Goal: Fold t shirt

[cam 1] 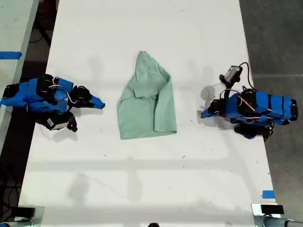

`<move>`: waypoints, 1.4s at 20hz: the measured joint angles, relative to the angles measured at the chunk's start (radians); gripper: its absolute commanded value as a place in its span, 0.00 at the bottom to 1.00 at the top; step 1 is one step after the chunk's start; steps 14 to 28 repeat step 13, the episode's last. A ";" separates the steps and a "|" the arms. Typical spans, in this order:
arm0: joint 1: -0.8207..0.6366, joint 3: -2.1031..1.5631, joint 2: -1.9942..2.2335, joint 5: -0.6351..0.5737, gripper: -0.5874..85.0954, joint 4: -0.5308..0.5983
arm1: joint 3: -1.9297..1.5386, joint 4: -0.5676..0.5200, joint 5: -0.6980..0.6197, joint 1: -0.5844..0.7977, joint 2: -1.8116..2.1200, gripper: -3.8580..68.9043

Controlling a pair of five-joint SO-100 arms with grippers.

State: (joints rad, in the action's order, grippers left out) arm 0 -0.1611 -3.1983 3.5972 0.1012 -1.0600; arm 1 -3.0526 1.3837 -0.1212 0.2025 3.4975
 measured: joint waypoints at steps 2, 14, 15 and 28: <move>0.000 0.000 0.000 -0.015 0.01 0.008 | 0.000 0.000 0.000 0.000 0.000 0.03; 0.000 0.000 0.000 -0.018 0.01 0.012 | 0.000 0.000 0.000 0.029 0.000 0.03; 0.000 0.000 0.000 -0.018 0.01 0.012 | 0.000 0.000 0.000 0.029 0.000 0.03; 0.000 0.000 0.000 -0.018 0.01 0.012 | 0.000 0.000 0.000 0.029 0.000 0.03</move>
